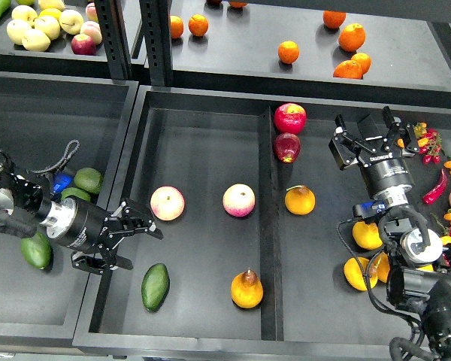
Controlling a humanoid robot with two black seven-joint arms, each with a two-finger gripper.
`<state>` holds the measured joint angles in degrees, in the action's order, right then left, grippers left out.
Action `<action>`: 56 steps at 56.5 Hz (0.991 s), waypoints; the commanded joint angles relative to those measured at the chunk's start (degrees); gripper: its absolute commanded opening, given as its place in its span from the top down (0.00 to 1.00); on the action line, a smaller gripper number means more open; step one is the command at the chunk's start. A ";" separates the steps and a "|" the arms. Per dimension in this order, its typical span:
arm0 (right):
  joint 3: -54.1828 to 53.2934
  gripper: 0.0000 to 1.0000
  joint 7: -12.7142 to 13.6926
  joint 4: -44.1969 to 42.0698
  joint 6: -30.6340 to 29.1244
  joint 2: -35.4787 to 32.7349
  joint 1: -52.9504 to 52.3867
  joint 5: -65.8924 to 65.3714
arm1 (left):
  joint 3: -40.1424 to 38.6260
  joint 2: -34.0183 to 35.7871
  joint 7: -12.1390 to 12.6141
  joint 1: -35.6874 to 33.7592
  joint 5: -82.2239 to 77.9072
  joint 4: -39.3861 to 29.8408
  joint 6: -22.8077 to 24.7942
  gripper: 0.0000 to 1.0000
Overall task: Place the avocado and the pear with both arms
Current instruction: 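Move the left gripper over the green avocado in the center bin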
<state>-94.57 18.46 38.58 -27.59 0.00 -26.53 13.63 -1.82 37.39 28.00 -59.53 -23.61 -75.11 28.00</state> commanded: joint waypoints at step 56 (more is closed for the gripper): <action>-1.85 0.01 0.00 0.53 -0.18 0.00 0.87 0.26 | 2.87 -20.33 0.00 3.72 -25.08 17.72 0.00 0.07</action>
<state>-96.36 18.45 38.97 -27.74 0.00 -25.66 13.90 1.07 17.98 28.00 -57.25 -47.84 -59.11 28.00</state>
